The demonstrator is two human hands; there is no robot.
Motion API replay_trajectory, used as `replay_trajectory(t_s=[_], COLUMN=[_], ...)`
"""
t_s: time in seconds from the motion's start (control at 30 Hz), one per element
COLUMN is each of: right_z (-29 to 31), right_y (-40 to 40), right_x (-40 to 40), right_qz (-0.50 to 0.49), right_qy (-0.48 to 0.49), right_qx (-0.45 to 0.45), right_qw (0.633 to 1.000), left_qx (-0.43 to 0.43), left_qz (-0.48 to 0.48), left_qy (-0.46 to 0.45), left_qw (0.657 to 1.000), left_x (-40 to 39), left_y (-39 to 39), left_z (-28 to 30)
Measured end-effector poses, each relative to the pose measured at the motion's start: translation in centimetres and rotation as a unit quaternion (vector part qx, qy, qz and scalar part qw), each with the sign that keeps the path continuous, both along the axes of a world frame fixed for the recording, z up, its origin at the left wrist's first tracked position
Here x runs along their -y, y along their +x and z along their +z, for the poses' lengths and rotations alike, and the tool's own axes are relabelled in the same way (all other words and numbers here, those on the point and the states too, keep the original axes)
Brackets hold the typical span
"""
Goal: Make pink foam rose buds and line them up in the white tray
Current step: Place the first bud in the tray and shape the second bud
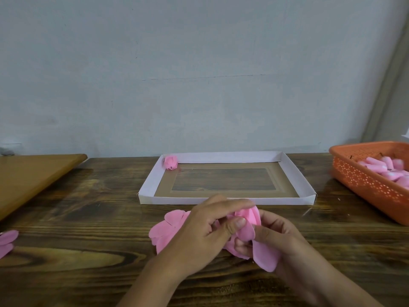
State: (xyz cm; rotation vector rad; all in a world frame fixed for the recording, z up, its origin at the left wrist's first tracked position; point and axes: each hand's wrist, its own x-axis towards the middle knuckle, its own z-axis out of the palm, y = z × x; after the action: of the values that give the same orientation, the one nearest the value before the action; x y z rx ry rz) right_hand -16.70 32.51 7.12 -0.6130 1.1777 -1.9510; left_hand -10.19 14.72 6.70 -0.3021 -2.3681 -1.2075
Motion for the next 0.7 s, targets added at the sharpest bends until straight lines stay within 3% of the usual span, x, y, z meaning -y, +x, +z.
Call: replay_trajectory(t_s=[0.2,0.3,0.7], right_z=[0.24,0.12,0.04], right_y=[0.15,0.09,-0.15], right_x=[0.04,0.0,0.16], right_qz=[0.0,-0.004,0.02], right_qy=[-0.004,0.005,-0.014], right_qx=[-0.006,-0.006,0.003], right_qw=[1.0,1.0,1.0], left_qx=[0.019,0.022,-0.034], left_qz=[-0.002,-0.004,0.007], left_qy=[0.039,-0.002,0.02], left_qw=[0.999,1.0,0.999], left_x=[0.04,0.07,-0.02], left_y=[0.05,0.08,-0.08], left_z=[-0.1,0.03,0.05])
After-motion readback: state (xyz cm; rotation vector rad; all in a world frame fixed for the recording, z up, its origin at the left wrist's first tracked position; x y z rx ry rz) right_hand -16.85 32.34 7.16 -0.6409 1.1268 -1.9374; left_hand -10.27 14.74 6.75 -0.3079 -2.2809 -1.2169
